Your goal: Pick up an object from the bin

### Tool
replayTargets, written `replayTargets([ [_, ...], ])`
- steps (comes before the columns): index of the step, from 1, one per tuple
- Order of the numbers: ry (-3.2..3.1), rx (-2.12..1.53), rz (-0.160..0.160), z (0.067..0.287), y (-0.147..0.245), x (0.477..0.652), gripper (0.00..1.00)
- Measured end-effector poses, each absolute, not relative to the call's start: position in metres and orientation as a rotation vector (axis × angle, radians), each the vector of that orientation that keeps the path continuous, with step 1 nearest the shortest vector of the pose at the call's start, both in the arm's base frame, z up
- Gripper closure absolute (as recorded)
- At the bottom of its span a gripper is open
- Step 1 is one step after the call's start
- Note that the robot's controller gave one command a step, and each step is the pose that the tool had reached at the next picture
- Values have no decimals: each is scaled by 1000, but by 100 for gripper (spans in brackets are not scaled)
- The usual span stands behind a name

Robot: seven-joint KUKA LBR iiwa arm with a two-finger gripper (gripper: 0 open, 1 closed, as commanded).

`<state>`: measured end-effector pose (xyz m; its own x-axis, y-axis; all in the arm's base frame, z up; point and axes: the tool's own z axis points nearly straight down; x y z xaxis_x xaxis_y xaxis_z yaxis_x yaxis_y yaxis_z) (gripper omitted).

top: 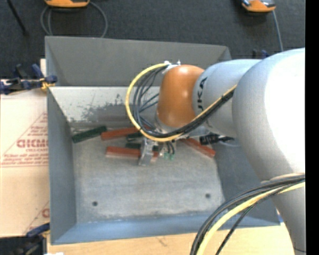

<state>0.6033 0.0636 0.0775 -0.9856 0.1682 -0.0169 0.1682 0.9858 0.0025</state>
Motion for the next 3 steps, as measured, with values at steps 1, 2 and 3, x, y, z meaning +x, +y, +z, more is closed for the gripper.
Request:
replayTargets([
  [1,3125,261,-3,73,63,600,0],
  [2,3115,259,0,77,63,603,100],
  [3,3136,37,-4,74,72,628,100],
])
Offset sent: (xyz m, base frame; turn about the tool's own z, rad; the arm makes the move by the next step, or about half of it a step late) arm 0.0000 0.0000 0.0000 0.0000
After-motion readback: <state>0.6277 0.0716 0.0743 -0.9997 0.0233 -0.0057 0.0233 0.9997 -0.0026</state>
